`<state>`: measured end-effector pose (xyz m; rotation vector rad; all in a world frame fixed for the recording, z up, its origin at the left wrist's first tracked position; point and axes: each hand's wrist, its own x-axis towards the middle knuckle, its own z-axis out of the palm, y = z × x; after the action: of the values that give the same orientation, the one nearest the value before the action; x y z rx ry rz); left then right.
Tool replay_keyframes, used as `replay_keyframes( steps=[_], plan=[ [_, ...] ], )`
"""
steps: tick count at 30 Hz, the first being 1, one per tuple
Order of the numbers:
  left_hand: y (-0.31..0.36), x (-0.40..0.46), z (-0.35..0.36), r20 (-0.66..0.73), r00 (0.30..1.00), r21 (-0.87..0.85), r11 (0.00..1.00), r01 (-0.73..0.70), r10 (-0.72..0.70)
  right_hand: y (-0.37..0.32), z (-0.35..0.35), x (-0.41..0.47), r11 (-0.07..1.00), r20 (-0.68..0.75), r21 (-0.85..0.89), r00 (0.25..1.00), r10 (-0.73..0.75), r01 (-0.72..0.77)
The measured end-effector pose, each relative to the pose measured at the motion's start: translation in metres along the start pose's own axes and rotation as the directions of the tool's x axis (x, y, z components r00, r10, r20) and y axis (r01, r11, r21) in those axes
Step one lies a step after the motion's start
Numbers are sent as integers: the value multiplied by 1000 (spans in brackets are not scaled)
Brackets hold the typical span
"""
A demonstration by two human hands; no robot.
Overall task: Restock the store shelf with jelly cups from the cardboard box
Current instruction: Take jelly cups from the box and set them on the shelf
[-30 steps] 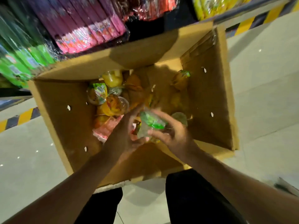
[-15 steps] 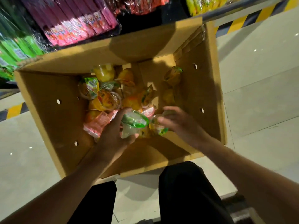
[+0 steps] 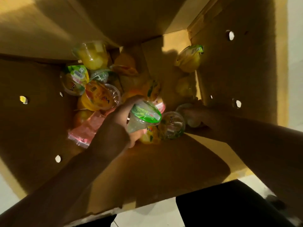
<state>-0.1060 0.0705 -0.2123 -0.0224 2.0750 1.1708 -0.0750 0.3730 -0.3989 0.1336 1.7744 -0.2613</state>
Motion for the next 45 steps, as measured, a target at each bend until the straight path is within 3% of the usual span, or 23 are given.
replay_keyframes(
  steps=[1,3,4,6,8,9,12,15,19,21,23,27,32,34,35,38,42,45],
  plan=[
    [1,-1,0,8,1000,2,1000,10,-10,-15,-9,-24,995,42,-98,999,-18,22],
    [10,-7,-1,5,999,-48,998,45,-45,-41,-33,-74,999,81,3,995,54,-54],
    [16,-13,-3,2,998,-99,993,64,-64,-42,-36,-91,998,31,14,998,56,-56],
    [30,-27,-8,-8,995,-172,981,94,-96,-47,-45,-131,979,-85,196,994,69,-51],
    [48,-41,-17,-7,994,-184,977,108,-111,-50,-50,-168,864,-188,482,947,262,-144],
    [61,-49,-22,-3,994,-160,981,110,-112,-56,-49,-191,780,-234,614,915,328,-123],
    [103,-73,-41,-8,995,-80,991,103,-104,-80,-47,-264,582,-386,804,853,351,124],
    [158,-103,-66,-45,995,-88,993,80,-84,-102,-64,-340,553,-472,792,834,286,259],
    [259,-168,-110,-127,992,-102,995,-13,0,-121,-102,-464,537,-674,681,714,192,498],
    [311,-207,-130,-183,983,-83,996,-28,13,-123,-122,-529,421,-688,687,716,118,592],
    [356,-244,-148,-227,973,-68,996,-65,48,-123,-140,-596,363,-683,691,729,45,625],
    [442,-315,-182,-187,969,-83,981,-178,160,-124,-175,-715,374,-755,608,656,-2,701],
    [529,-374,-202,-276,954,-127,980,-156,116,-121,-215,-819,309,-778,570,621,-93,761],
    [554,-395,-205,-345,927,-133,969,-206,150,-113,-224,-843,360,-822,459,542,-175,812],
    [564,-404,-207,-373,913,-133,964,-232,169,-114,-229,-859,487,-878,306,440,-188,818],
    [587,-425,-211,-458,866,-198,927,-318,199,-109,-242,-894,503,-913,111,288,-289,857],
    [607,-446,-221,-522,813,-183,897,-403,258,-118,-255,-928,434,-905,158,306,-295,887],
    [626,-460,-235,-526,761,-135,846,-515,380,-137,-263,-961,437,-924,105,250,-290,893]
  ],
)
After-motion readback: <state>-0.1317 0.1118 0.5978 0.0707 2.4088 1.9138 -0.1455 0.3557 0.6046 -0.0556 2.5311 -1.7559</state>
